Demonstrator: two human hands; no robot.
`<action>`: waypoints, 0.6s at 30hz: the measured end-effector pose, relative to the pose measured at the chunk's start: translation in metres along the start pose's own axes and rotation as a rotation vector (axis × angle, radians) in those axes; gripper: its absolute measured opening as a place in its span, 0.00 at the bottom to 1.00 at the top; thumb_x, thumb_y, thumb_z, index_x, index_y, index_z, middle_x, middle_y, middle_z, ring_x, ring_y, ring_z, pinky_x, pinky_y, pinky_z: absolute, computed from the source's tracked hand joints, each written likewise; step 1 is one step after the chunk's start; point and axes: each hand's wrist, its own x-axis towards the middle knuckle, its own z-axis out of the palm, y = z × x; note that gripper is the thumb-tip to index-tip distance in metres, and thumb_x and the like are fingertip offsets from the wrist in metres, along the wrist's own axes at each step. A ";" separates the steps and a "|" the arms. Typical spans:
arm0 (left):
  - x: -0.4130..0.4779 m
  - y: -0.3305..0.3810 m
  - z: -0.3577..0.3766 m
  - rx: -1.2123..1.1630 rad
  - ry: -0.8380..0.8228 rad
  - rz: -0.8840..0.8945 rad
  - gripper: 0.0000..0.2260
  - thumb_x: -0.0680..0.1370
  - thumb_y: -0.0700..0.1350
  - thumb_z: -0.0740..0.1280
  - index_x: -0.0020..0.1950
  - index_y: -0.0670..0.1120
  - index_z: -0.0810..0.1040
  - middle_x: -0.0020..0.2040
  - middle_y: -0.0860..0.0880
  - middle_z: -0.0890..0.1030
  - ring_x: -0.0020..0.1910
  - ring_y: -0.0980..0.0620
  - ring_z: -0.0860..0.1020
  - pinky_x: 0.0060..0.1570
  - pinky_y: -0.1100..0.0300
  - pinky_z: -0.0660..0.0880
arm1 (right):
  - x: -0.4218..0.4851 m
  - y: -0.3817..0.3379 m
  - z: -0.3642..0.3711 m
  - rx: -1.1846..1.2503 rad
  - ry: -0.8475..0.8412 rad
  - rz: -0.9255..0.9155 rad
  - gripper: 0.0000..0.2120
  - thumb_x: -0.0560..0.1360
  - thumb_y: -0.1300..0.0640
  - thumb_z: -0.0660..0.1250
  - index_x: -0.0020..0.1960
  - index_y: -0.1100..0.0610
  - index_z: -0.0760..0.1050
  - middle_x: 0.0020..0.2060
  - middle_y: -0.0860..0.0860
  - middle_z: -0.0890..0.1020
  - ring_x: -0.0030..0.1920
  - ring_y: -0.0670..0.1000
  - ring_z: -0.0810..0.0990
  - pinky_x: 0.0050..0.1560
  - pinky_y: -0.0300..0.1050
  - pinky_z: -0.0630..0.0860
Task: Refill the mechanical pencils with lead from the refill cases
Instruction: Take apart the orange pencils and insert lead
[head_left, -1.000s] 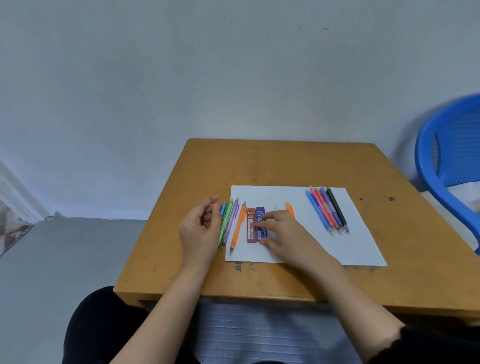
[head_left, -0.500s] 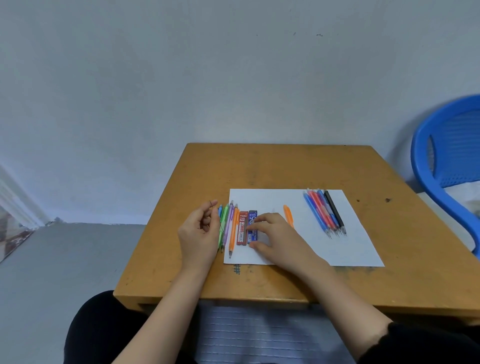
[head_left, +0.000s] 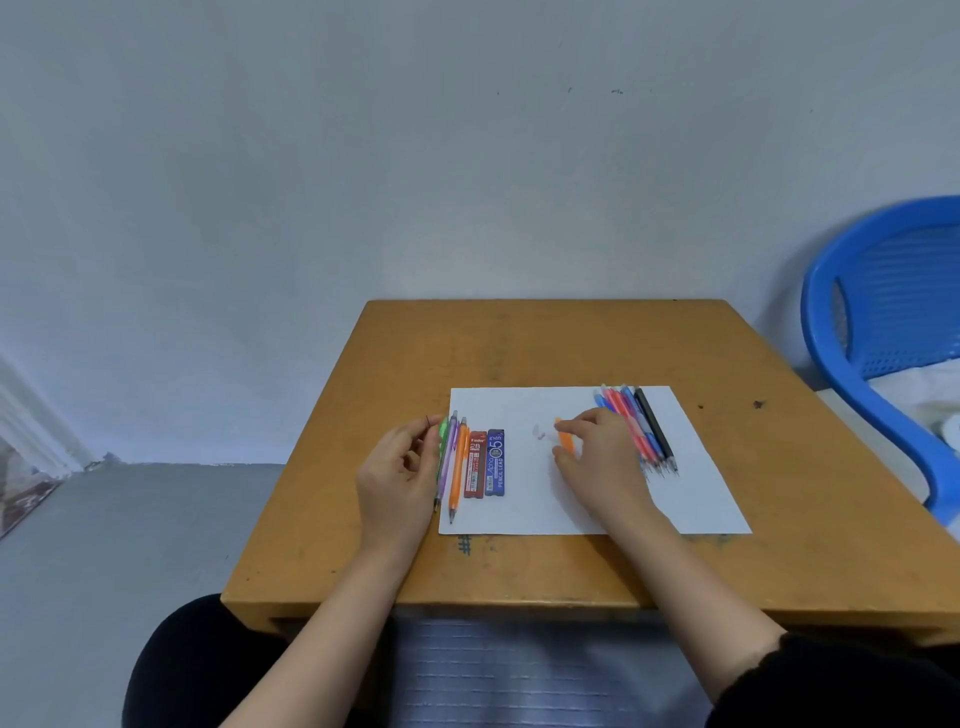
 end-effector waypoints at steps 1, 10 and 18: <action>0.001 0.001 0.000 -0.004 -0.011 0.013 0.16 0.78 0.53 0.64 0.54 0.42 0.81 0.45 0.62 0.78 0.45 0.62 0.78 0.36 0.73 0.73 | 0.001 0.001 0.000 0.000 0.002 0.038 0.17 0.76 0.58 0.67 0.65 0.58 0.75 0.58 0.53 0.74 0.59 0.50 0.70 0.52 0.34 0.61; 0.014 0.011 0.014 -0.046 0.026 -0.023 0.11 0.78 0.48 0.65 0.54 0.44 0.81 0.45 0.57 0.80 0.45 0.63 0.79 0.40 0.72 0.74 | 0.014 0.003 0.001 0.031 -0.095 0.192 0.15 0.76 0.58 0.64 0.62 0.58 0.77 0.49 0.53 0.81 0.48 0.51 0.79 0.45 0.43 0.75; 0.057 0.027 0.037 -0.270 0.032 -0.243 0.06 0.78 0.37 0.67 0.53 0.42 0.81 0.39 0.49 0.82 0.37 0.57 0.81 0.40 0.68 0.77 | 0.036 -0.006 -0.008 0.128 -0.117 0.252 0.16 0.77 0.60 0.63 0.65 0.60 0.75 0.51 0.55 0.82 0.43 0.49 0.77 0.40 0.40 0.72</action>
